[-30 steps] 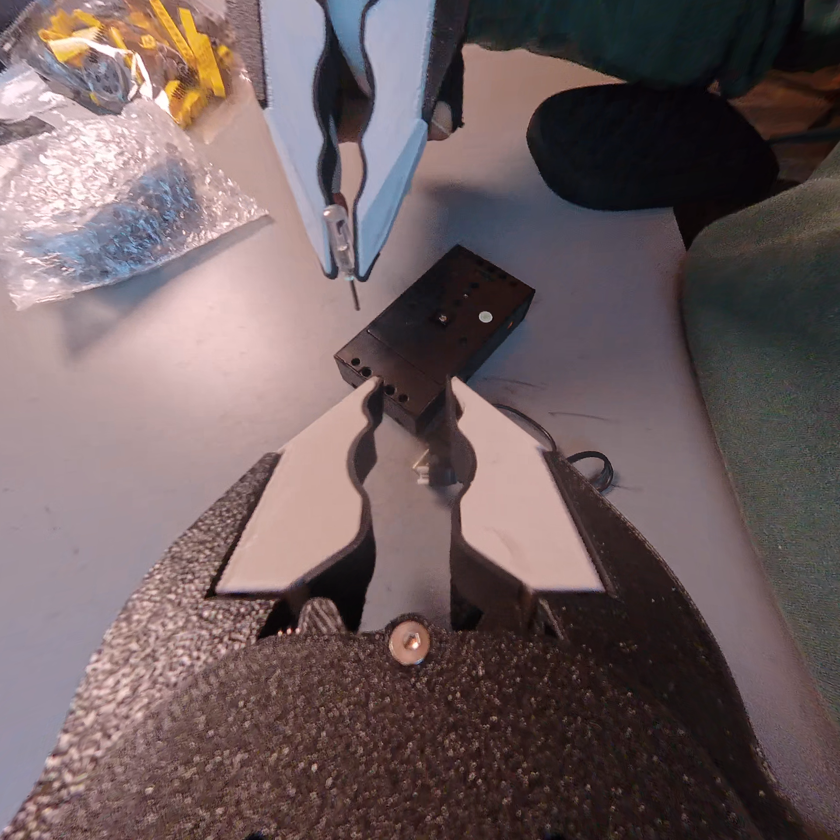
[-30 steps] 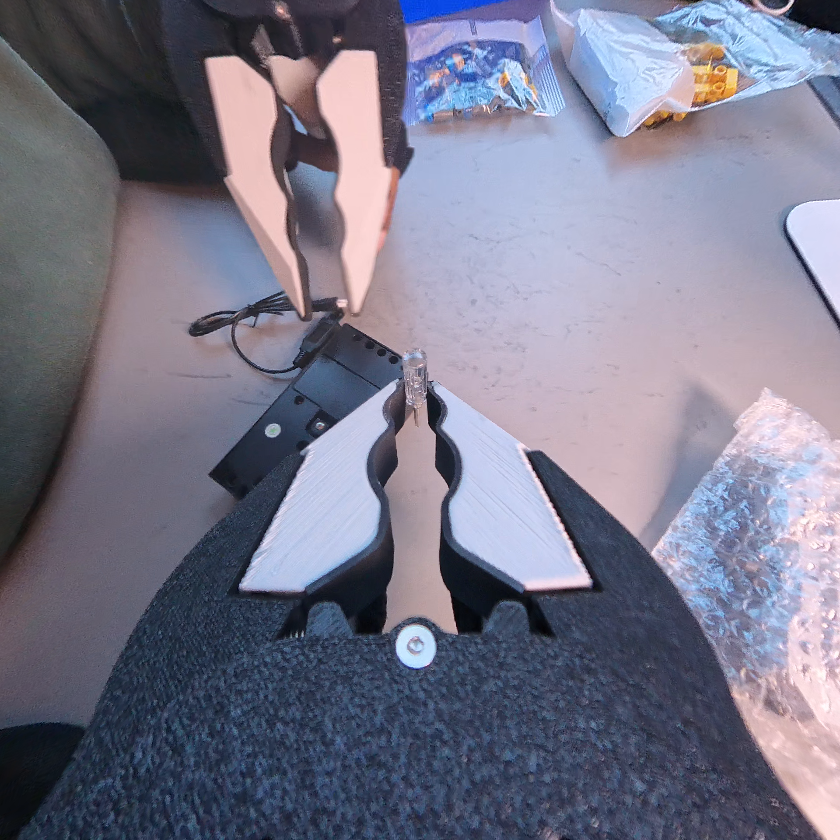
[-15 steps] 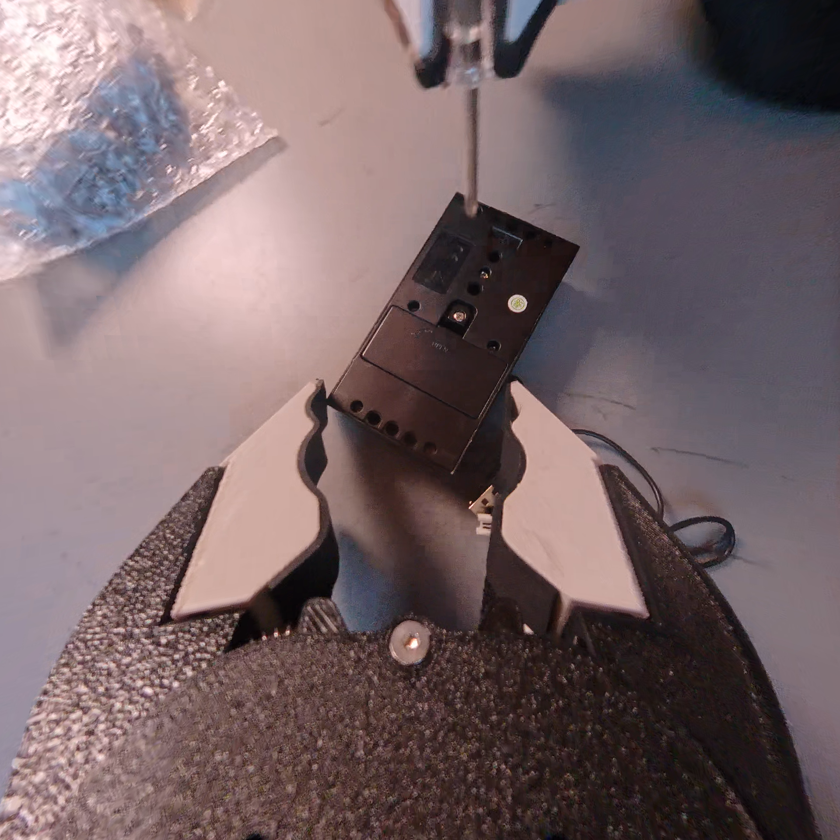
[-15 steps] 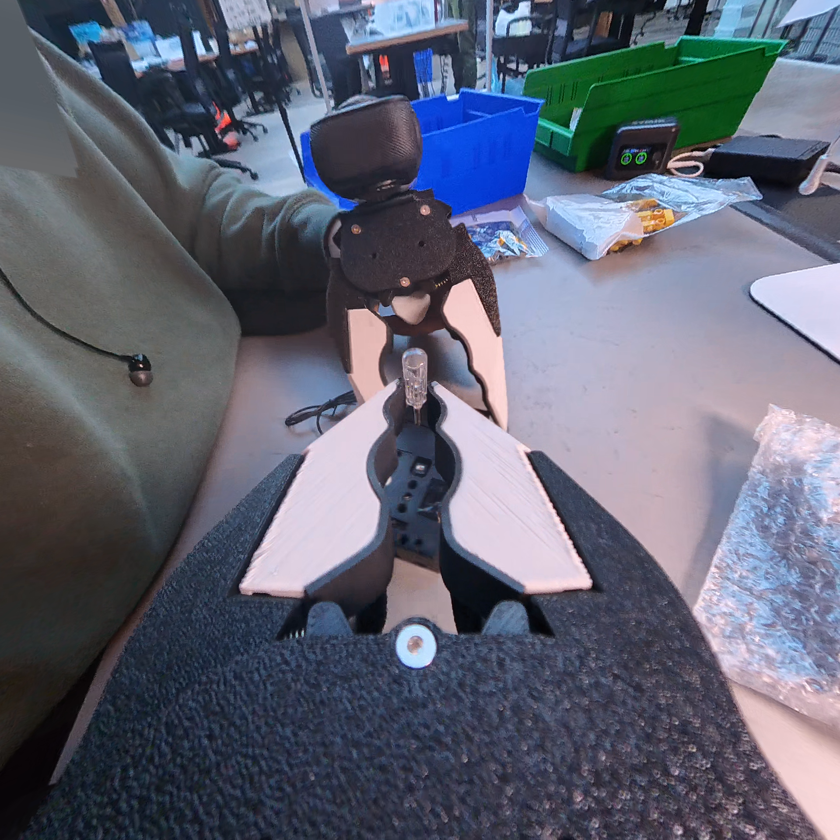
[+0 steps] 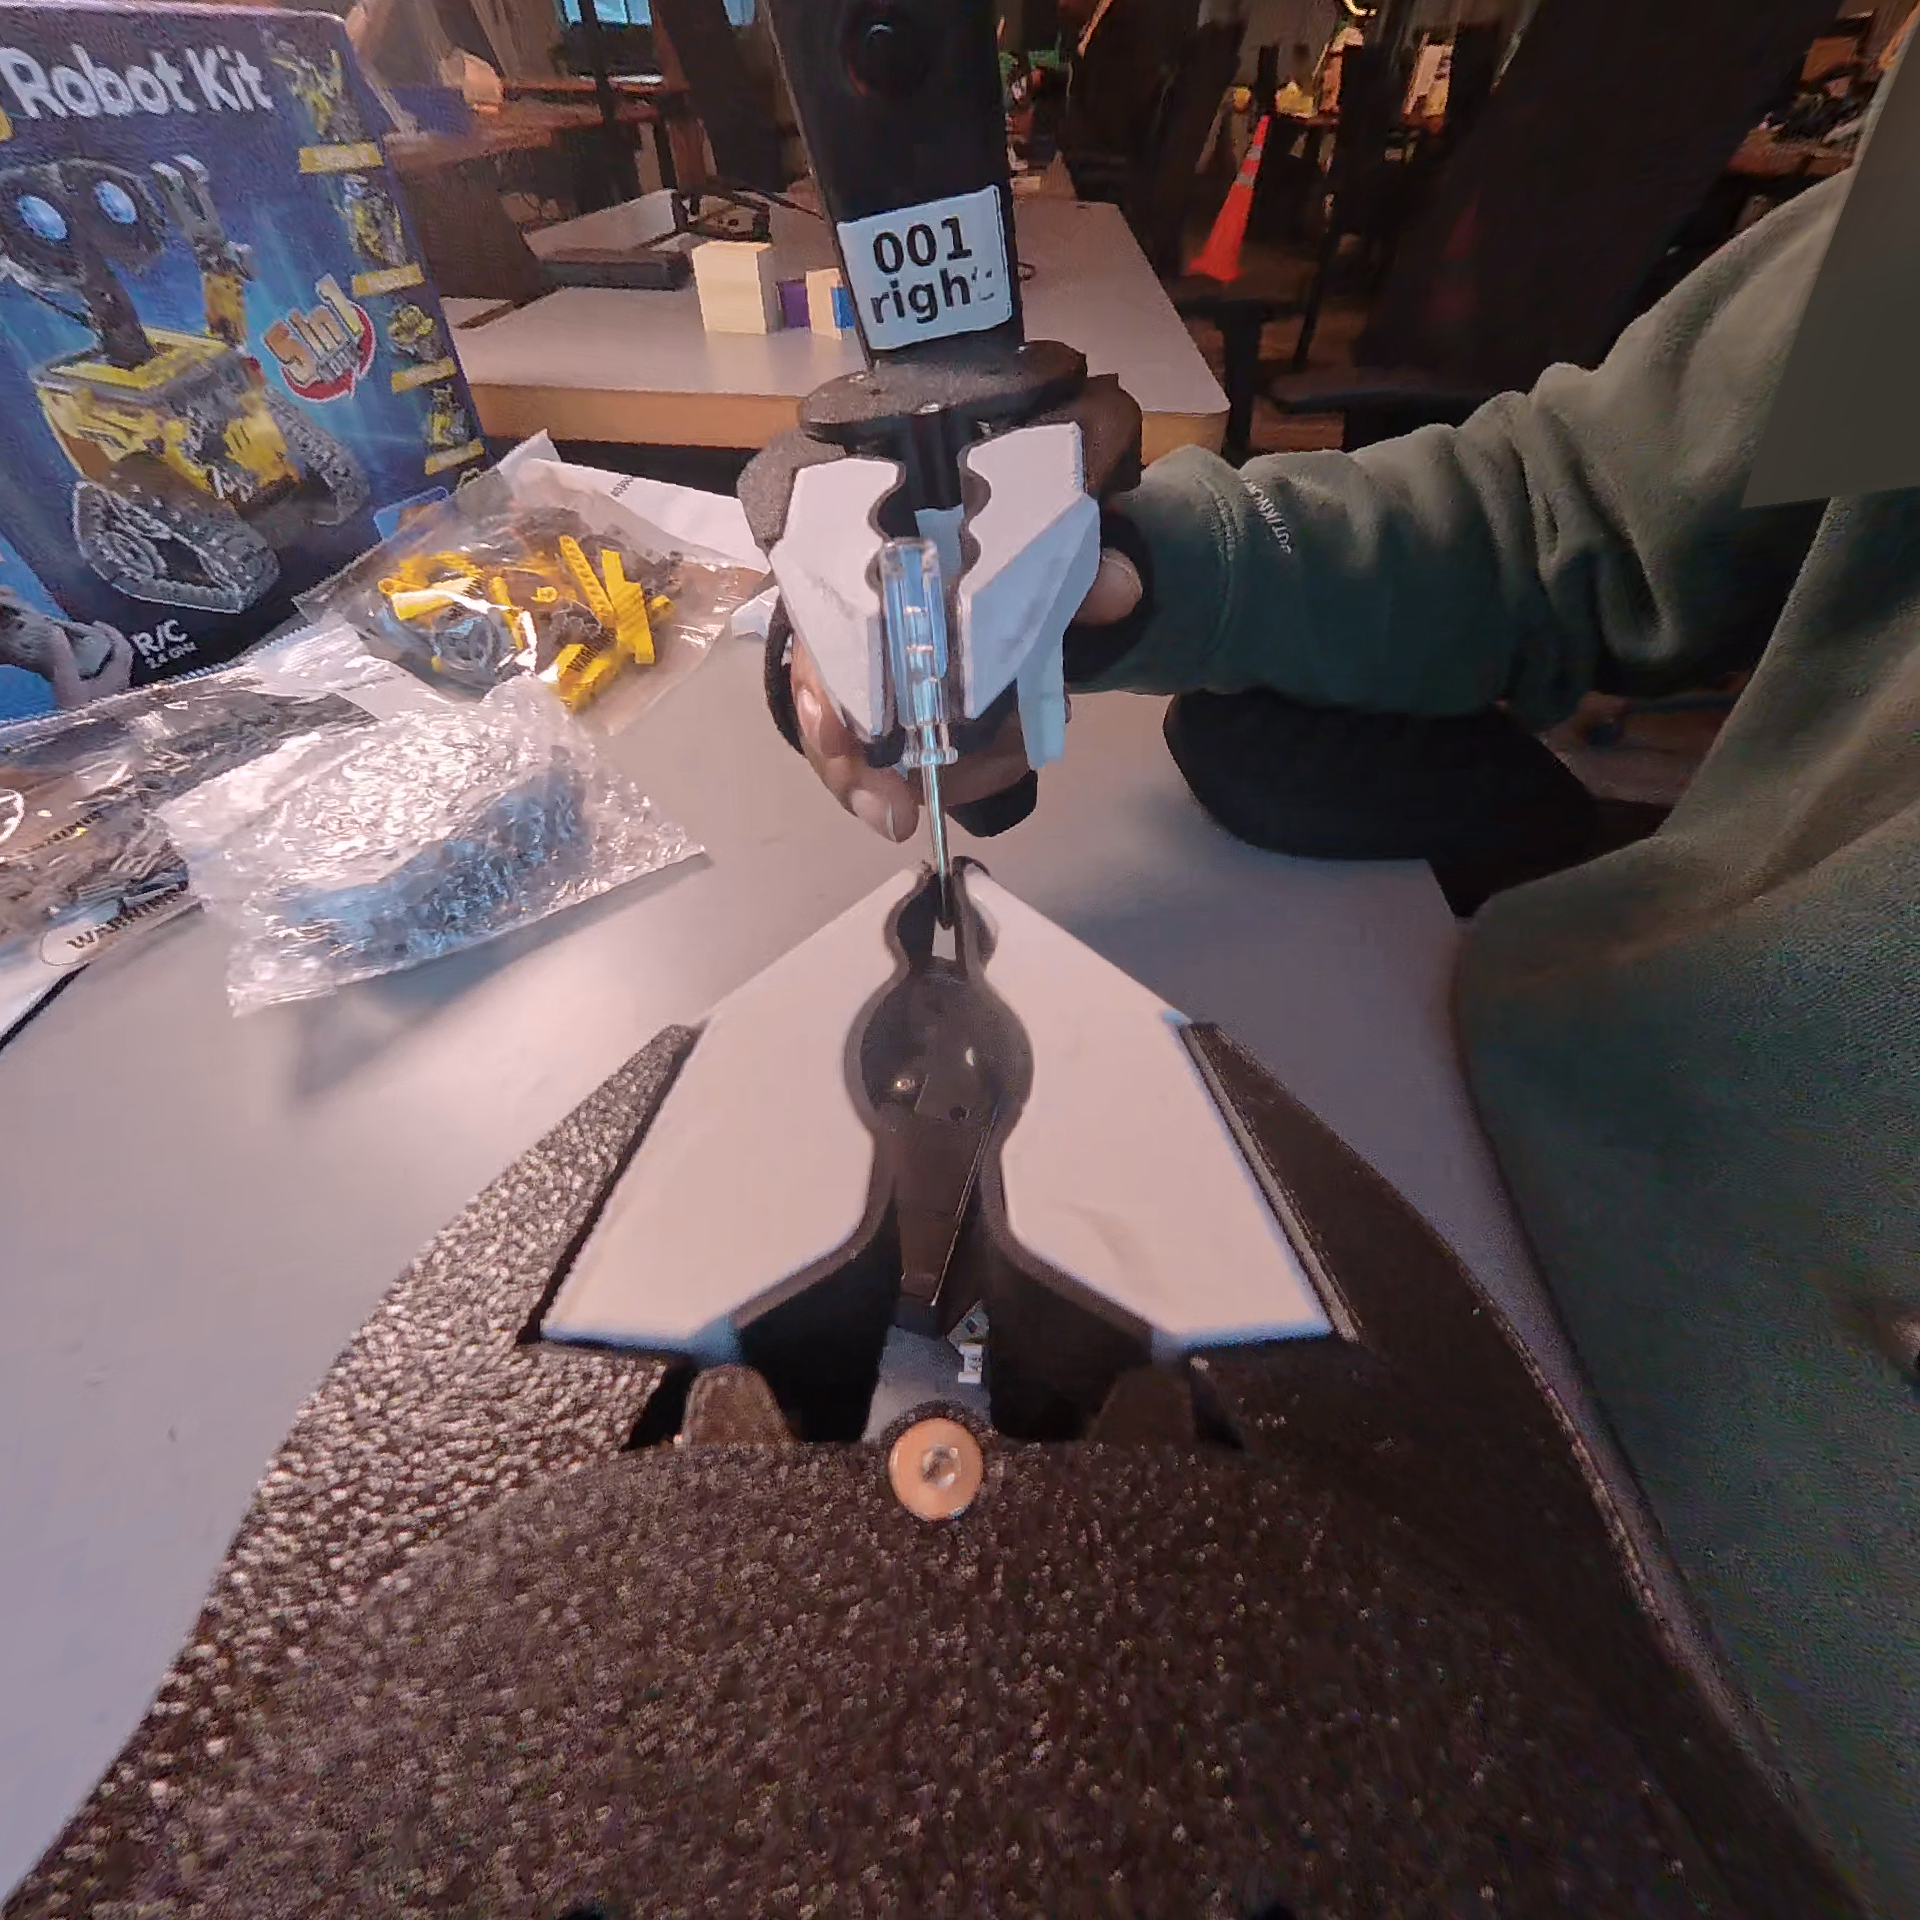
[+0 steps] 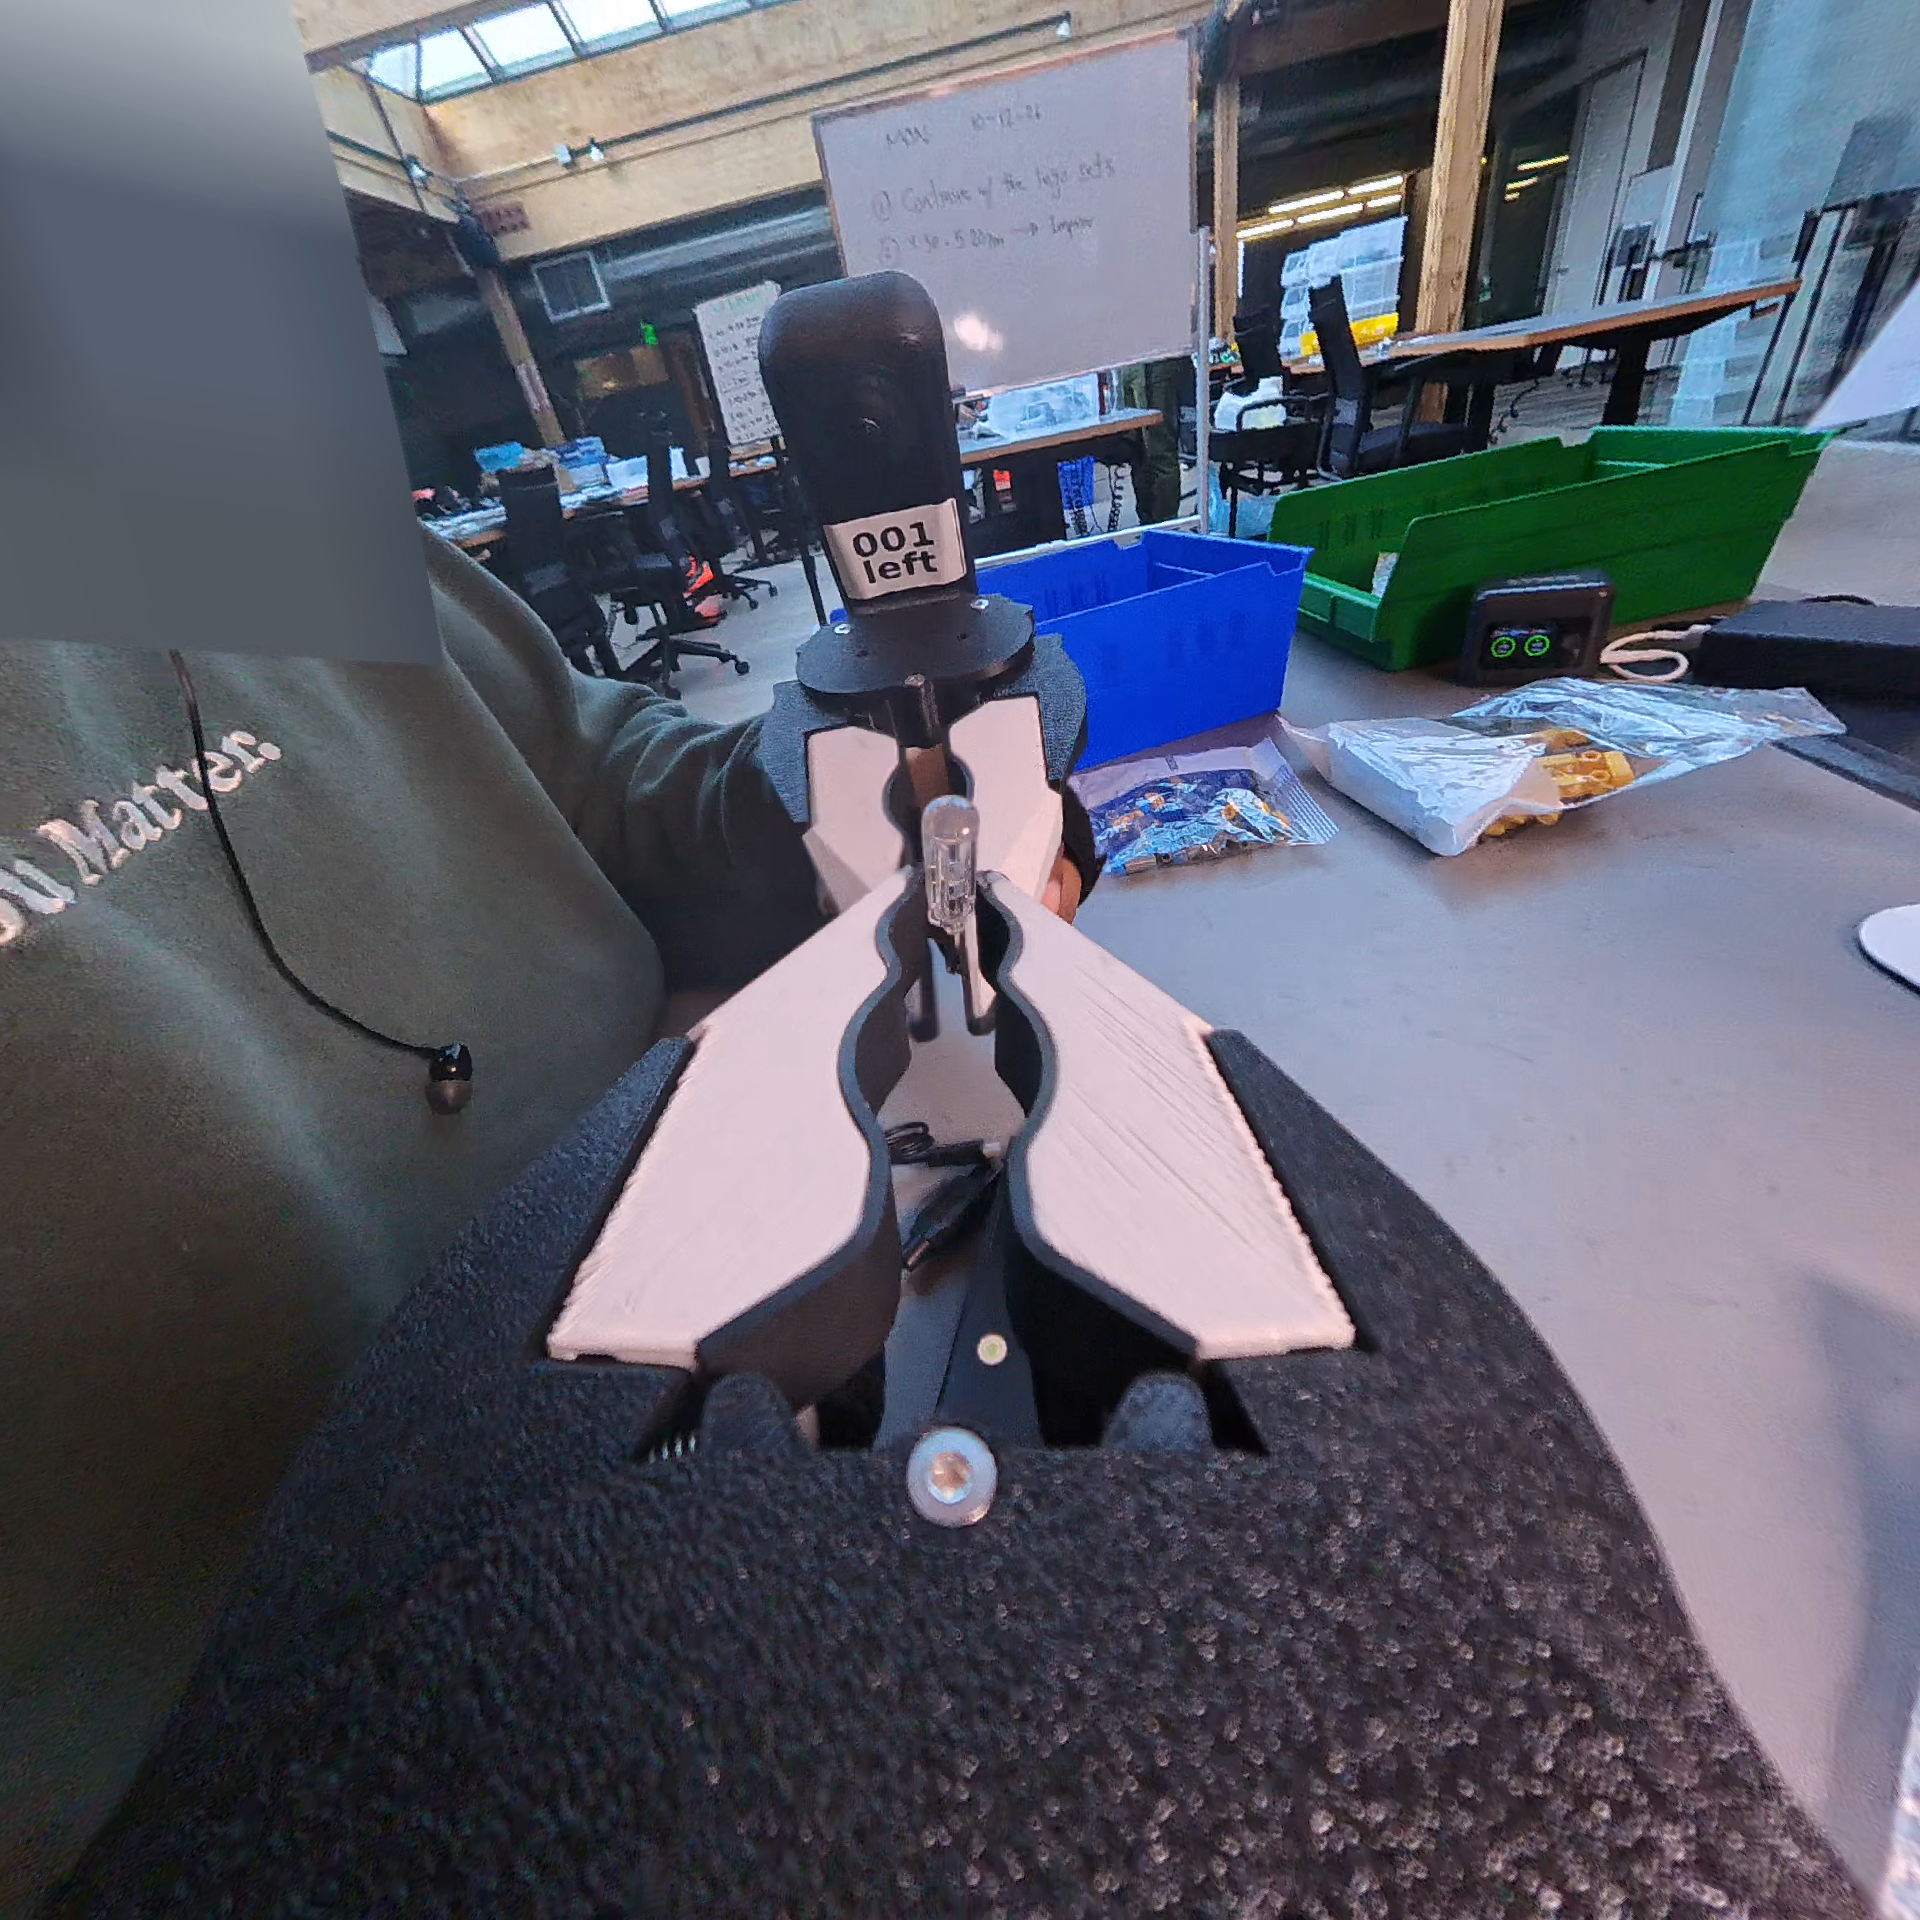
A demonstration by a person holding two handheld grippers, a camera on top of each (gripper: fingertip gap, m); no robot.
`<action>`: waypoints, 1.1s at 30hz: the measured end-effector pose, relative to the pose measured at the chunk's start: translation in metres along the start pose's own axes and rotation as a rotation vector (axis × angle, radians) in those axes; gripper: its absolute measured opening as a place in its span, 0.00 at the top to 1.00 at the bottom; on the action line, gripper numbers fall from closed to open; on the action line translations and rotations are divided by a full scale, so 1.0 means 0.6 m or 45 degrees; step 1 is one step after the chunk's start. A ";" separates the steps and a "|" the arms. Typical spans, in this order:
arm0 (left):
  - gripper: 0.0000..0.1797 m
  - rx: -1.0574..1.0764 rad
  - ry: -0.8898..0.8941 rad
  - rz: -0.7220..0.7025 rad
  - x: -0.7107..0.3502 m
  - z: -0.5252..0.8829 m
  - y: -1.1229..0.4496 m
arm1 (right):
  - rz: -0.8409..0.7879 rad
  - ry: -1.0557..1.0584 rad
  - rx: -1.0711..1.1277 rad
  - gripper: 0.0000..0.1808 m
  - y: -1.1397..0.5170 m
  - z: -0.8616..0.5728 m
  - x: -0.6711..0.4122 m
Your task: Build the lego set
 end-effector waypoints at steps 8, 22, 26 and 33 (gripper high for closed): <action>1.00 0.010 0.070 0.102 0.018 0.018 0.025 | 0.305 0.140 -0.076 0.96 -0.012 -0.005 0.028; 1.00 0.155 0.162 0.122 0.028 0.006 0.026 | 0.534 0.532 -0.109 0.95 -0.014 0.019 0.014; 1.00 0.184 0.180 0.132 0.030 0.004 0.025 | 0.542 0.551 -0.125 0.96 -0.015 0.024 0.012; 0.99 0.203 0.207 0.148 0.035 0.002 0.020 | 0.630 0.557 -0.217 0.96 -0.017 0.023 0.008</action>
Point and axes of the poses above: each gripper's, where its closed fingertips meet, y back along the fingers, x out of its underside, z = x × y across the jaws, the point moved 5 cm from there along y, back along the fingers, and after that the axes turned 14 degrees about y, right-handed, at the moved point
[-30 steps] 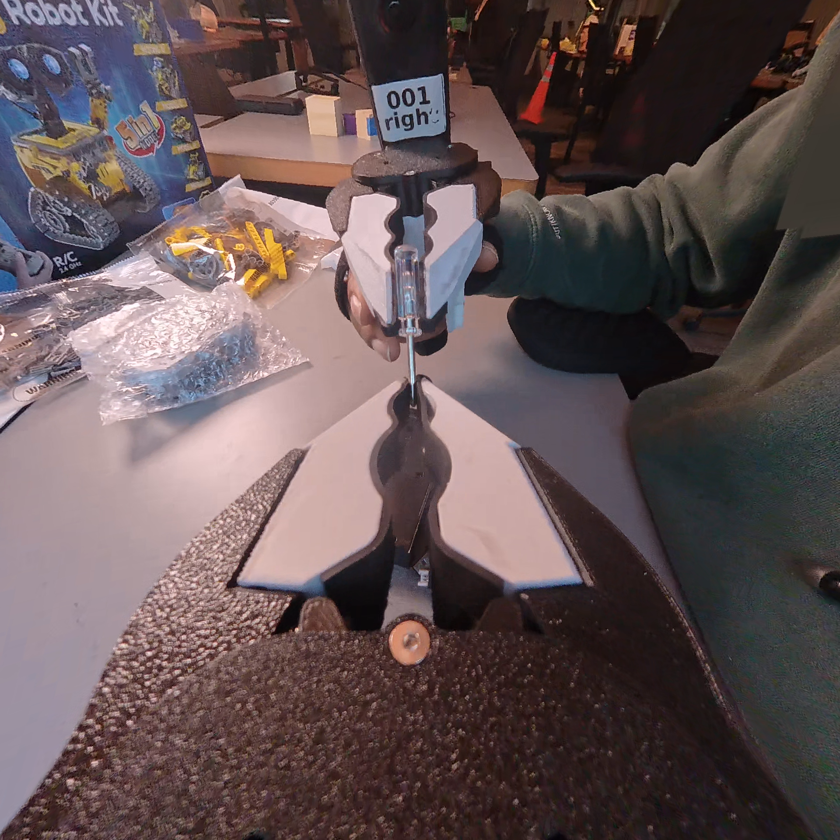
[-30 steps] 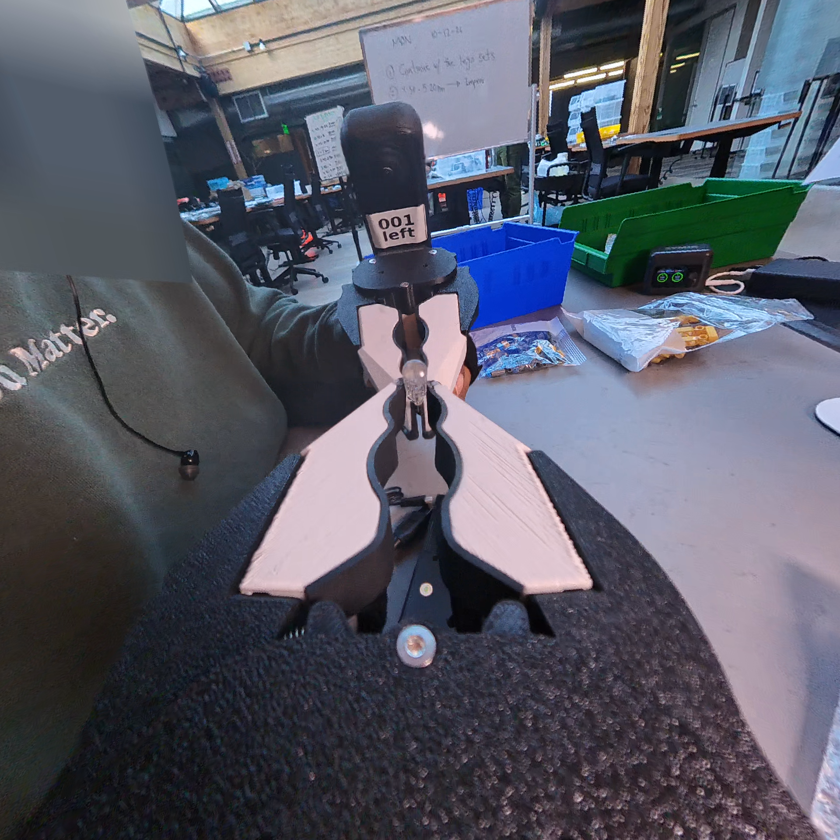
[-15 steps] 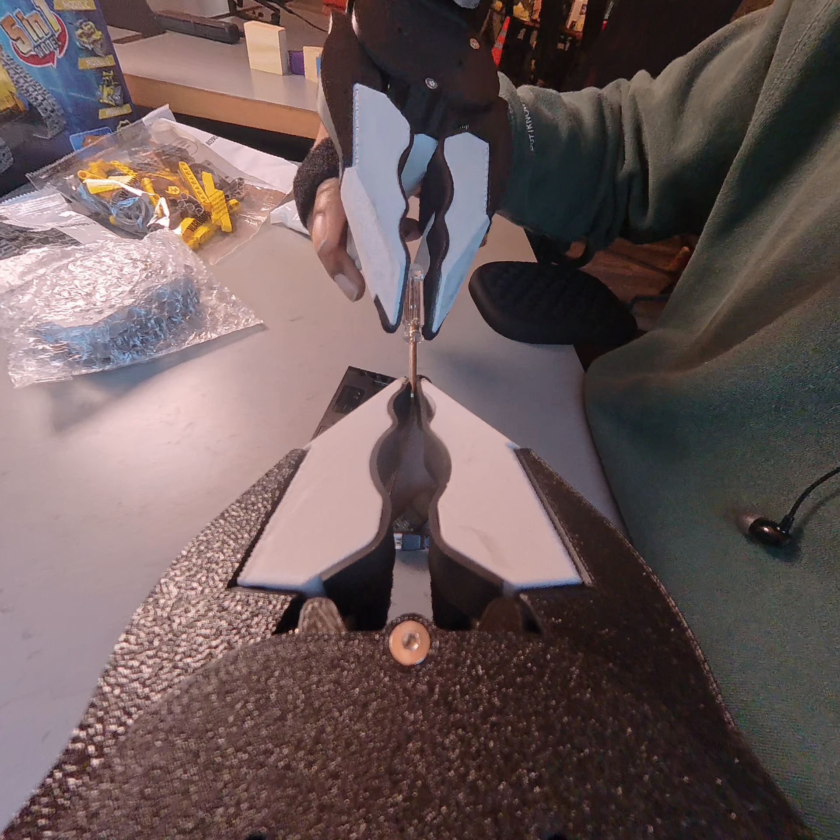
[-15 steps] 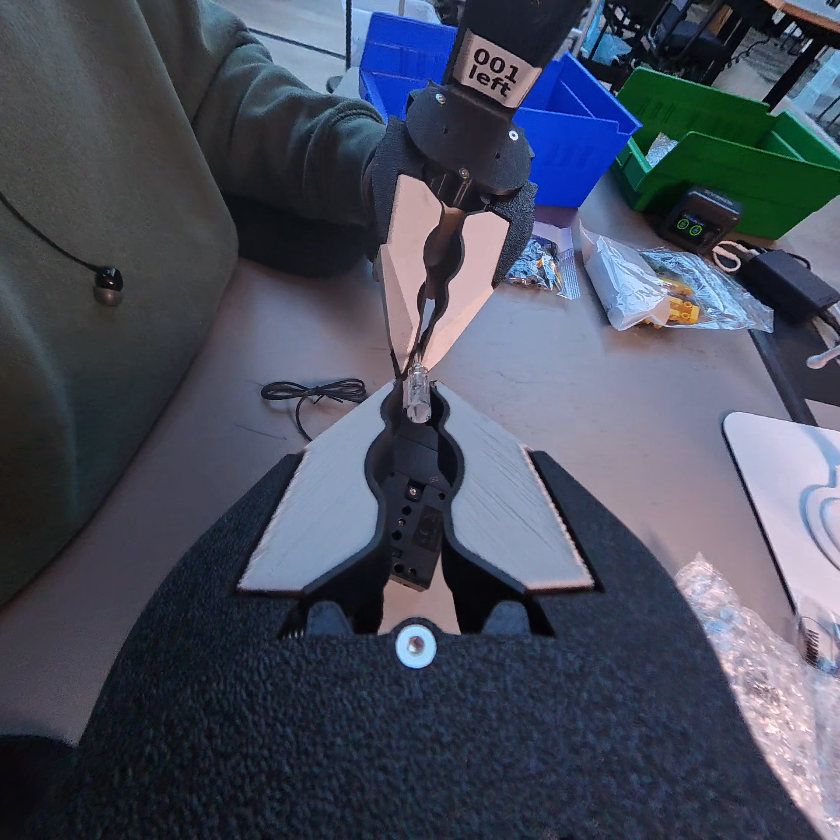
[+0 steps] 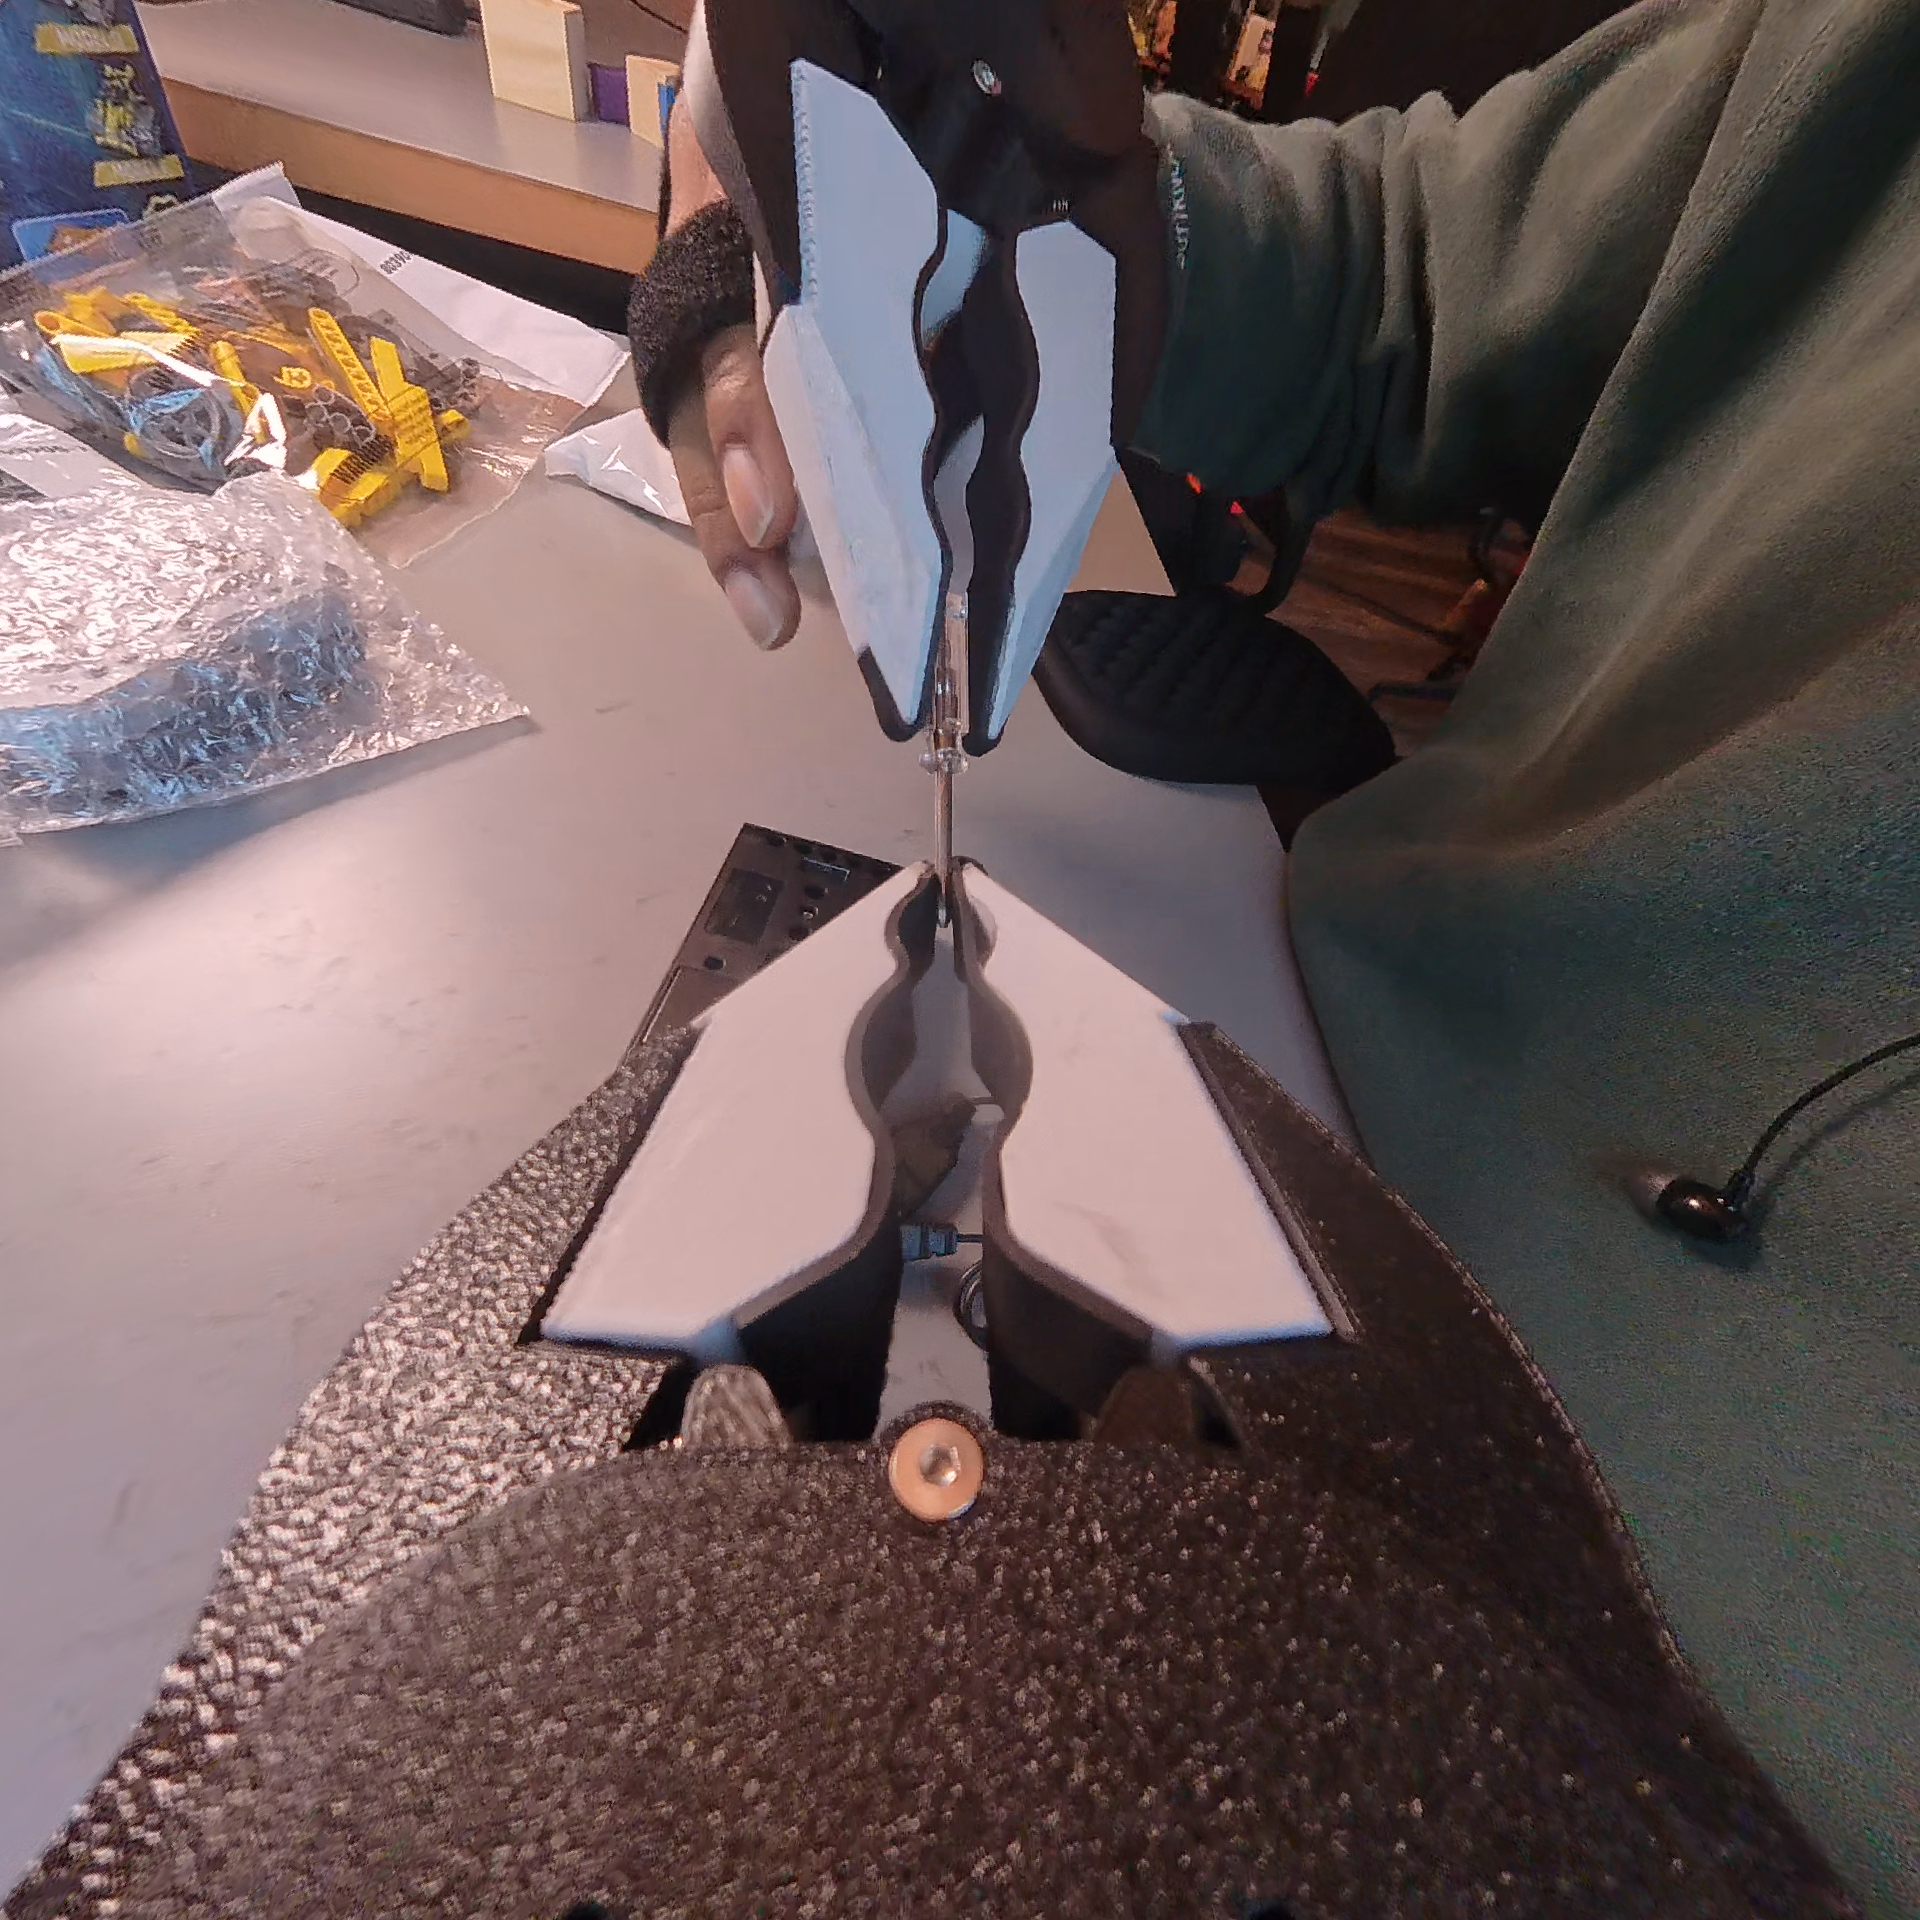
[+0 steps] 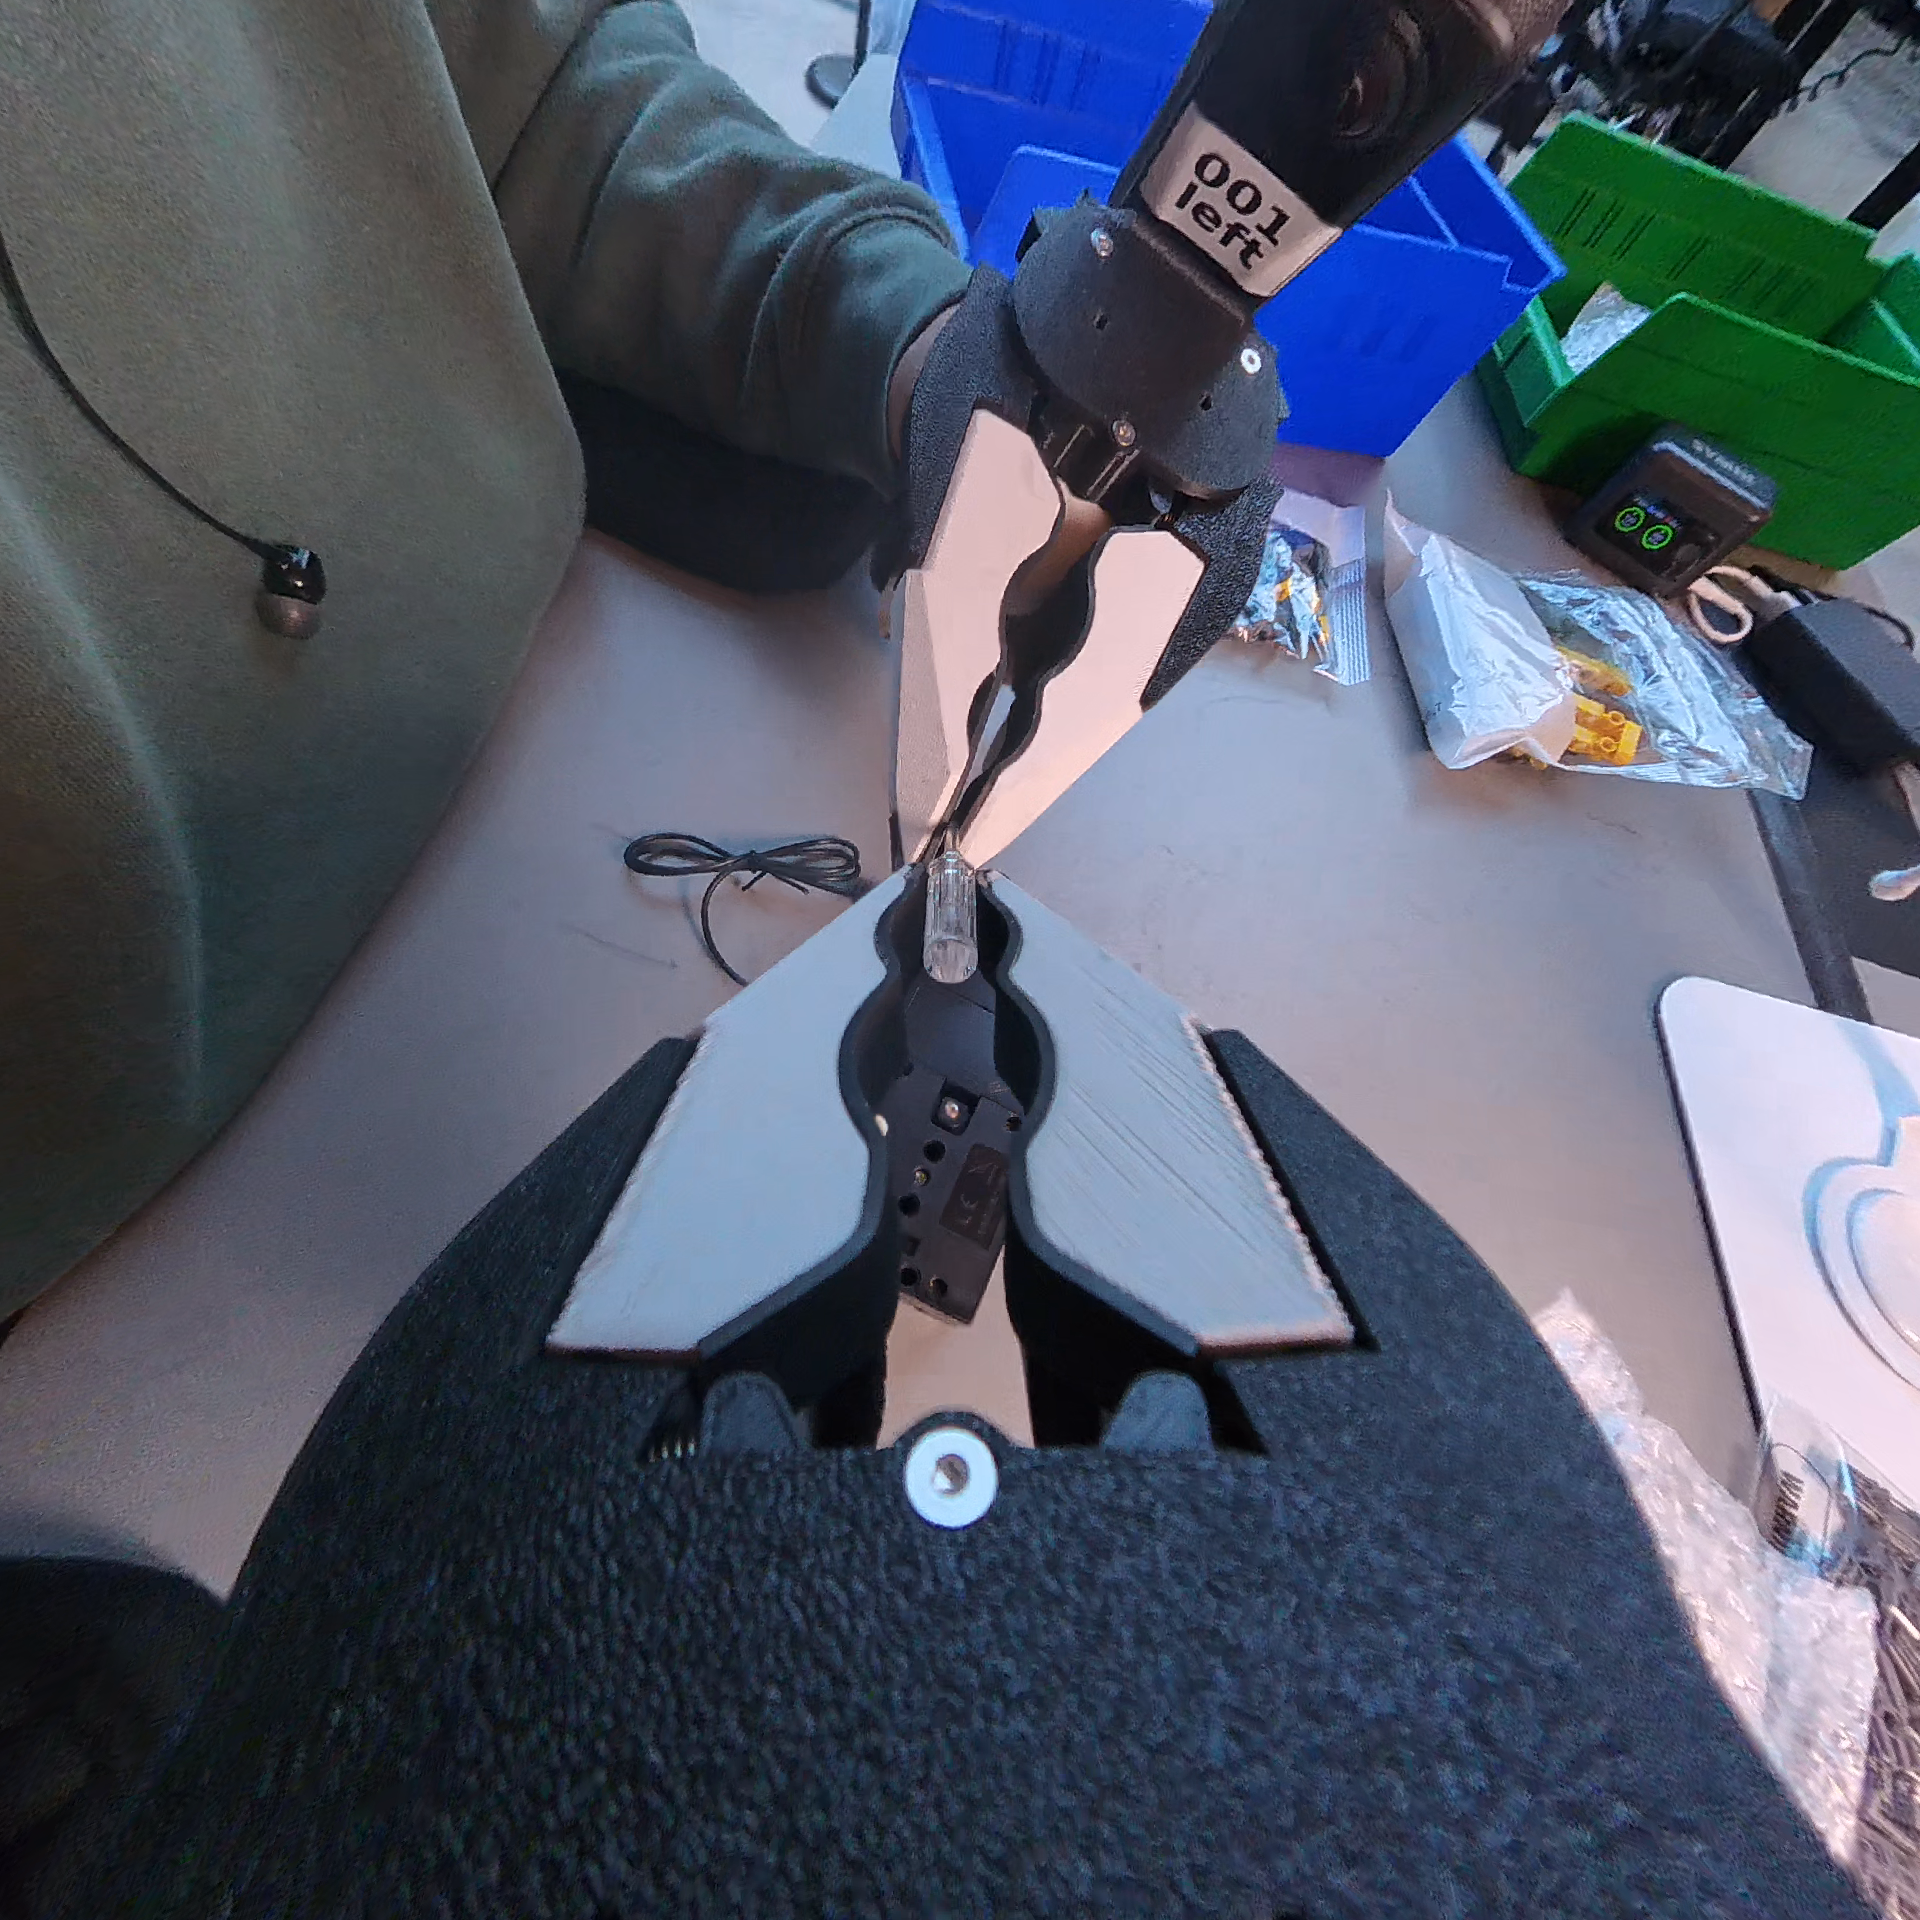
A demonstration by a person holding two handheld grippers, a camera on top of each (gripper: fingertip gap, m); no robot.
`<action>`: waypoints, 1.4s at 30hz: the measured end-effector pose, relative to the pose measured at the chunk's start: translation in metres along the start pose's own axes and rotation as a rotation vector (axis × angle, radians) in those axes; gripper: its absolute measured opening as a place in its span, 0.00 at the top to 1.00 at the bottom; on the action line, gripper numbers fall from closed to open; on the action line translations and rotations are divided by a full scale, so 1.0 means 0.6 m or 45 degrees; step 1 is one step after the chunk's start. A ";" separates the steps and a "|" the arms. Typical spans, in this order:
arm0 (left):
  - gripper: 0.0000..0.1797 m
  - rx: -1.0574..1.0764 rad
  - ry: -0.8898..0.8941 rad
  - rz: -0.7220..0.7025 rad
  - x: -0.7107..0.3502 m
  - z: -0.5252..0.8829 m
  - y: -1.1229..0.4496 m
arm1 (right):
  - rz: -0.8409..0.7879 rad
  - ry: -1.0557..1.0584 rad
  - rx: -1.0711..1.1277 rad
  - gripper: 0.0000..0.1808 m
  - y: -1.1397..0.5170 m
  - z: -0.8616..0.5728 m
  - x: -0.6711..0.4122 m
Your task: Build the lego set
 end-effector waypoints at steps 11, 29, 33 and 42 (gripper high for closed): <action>0.57 -0.339 -0.123 0.294 0.055 0.080 -0.018 | 0.533 0.059 -0.380 0.96 -0.011 -0.001 0.076; 0.67 -0.390 -0.182 0.341 0.061 0.084 -0.024 | 0.946 0.133 -0.573 0.96 -0.048 -0.012 0.061; 0.67 -0.408 -0.168 0.334 0.061 0.085 -0.024 | 1.098 0.038 -0.564 0.96 -0.055 -0.015 0.056; 0.68 -0.450 -0.085 0.302 0.060 0.090 -0.014 | 1.141 -0.417 -0.382 0.96 -0.056 -0.024 0.062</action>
Point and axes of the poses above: each gripper's, where its closed fingertips meet, y back along the fingers, x out of its underside, z = x × y across the jaws, the point moved 5 cm from there along y, back along the fingers, and after that the axes turned 14 degrees about y, right-handed, at the moved point
